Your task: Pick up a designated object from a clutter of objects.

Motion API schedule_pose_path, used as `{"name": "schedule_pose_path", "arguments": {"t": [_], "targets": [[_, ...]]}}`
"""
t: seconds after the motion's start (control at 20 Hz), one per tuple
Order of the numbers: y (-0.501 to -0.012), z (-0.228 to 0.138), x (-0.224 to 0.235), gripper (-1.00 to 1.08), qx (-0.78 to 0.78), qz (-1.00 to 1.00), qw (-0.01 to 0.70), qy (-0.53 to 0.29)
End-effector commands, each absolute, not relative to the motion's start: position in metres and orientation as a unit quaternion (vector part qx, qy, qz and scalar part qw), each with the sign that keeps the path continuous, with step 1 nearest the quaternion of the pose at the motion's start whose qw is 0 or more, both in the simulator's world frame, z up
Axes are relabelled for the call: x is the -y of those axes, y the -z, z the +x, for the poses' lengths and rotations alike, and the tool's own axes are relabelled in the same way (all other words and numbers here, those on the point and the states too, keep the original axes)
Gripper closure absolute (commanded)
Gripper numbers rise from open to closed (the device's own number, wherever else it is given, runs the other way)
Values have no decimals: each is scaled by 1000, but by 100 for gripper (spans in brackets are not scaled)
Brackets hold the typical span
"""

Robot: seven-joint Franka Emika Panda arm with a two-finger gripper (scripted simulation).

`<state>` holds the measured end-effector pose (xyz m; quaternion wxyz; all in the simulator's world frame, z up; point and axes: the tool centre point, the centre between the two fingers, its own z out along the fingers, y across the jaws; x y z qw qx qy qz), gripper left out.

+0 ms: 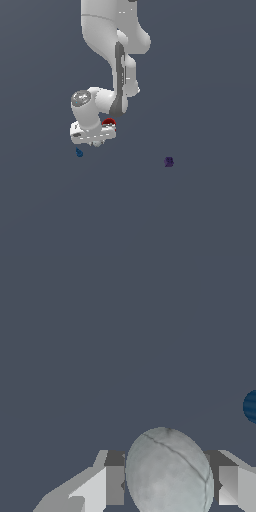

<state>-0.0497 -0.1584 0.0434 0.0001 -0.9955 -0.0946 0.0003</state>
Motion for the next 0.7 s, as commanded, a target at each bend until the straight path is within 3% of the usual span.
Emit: {"name": "schedule_pose_path", "arguments": {"t": [0.0,0.65], "targets": [[-56,-47,150,108,95,-995,0,0],[-171,-29,78,108,94,-996,-1,0]]}}
